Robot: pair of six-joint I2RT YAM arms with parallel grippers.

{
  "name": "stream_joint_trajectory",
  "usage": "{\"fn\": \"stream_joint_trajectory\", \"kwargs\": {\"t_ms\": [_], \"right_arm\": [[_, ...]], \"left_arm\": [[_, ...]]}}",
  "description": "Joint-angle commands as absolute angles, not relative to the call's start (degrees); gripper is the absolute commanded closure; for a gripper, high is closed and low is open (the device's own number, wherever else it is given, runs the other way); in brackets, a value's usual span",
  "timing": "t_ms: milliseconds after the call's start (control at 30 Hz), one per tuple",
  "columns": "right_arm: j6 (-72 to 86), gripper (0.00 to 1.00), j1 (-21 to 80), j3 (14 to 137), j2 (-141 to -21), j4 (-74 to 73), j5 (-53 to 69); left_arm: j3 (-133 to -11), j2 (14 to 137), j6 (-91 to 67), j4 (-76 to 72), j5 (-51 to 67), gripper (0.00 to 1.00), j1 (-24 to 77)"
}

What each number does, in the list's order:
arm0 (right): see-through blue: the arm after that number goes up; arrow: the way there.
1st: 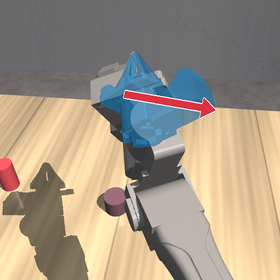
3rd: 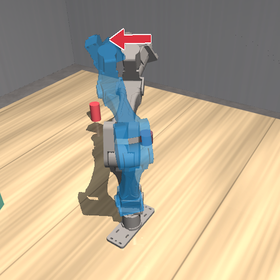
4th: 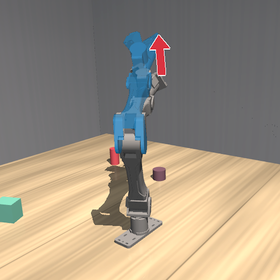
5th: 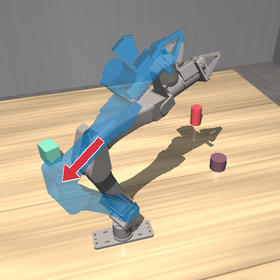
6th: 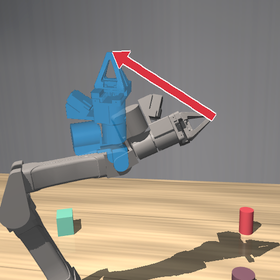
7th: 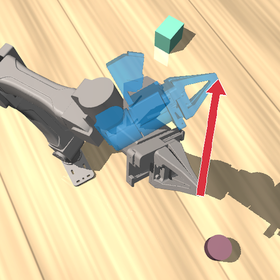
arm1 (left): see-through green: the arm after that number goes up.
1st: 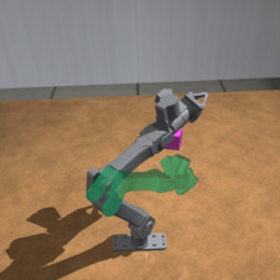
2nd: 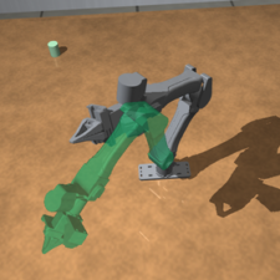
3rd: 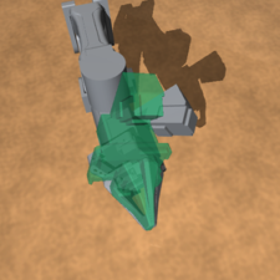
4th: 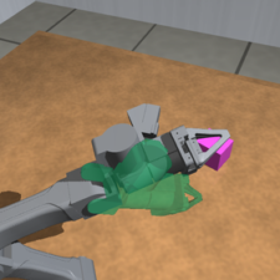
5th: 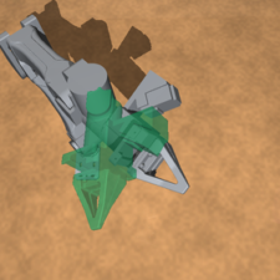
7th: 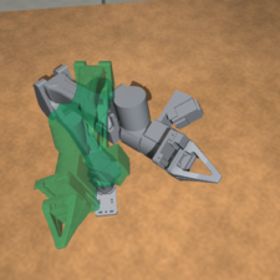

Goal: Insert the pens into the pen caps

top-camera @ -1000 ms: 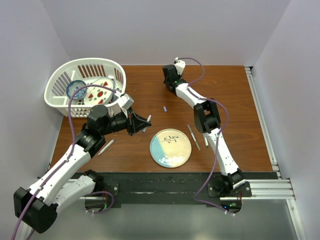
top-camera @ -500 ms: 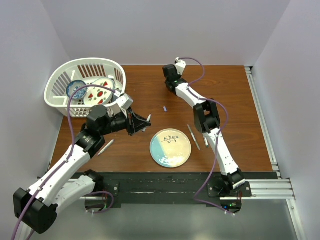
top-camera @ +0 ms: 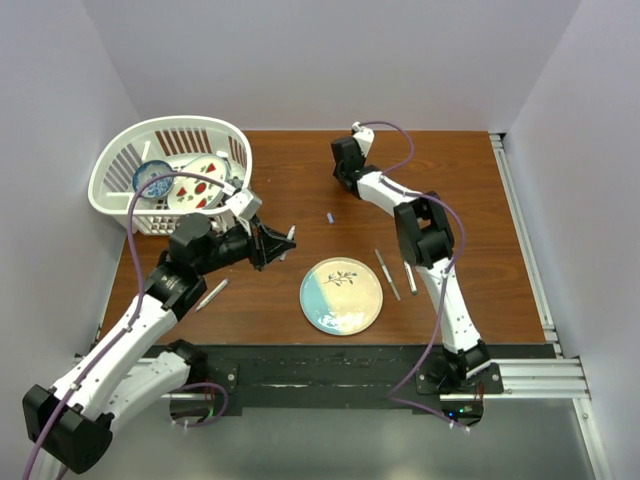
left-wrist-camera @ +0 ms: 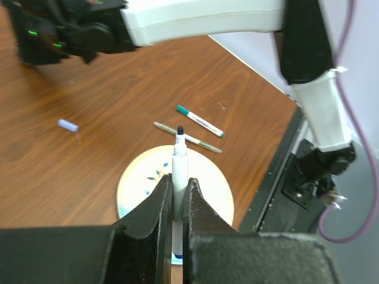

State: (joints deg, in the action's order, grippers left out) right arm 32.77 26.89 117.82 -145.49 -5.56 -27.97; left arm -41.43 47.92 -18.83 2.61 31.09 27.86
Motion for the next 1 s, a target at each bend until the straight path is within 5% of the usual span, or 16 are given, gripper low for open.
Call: {"fn": "stream_joint_trajectory", "kwargs": {"t_ms": [0,400,733,967], "right_arm": [[28.3,0.9,26.8,108.1,-136.6,-2.5,-24.7],[25.6,0.91,27.7,75.5,-112.4,-7.0,-19.8],[26.9,0.9,31.2,66.6,-106.3,-10.4,-20.9],[27.9,0.7,31.8,65.4,-106.1,-11.8,-20.3]], "left_arm": [[-42.3,45.5,-15.7,3.7,24.9,1.0,27.6],[-42.1,43.9,-15.6,4.1,22.4,1.0,27.6],[-41.7,43.5,-15.8,4.1,22.1,1.0,27.6],[-41.7,43.5,-15.5,4.3,21.9,1.0,27.7]]}}
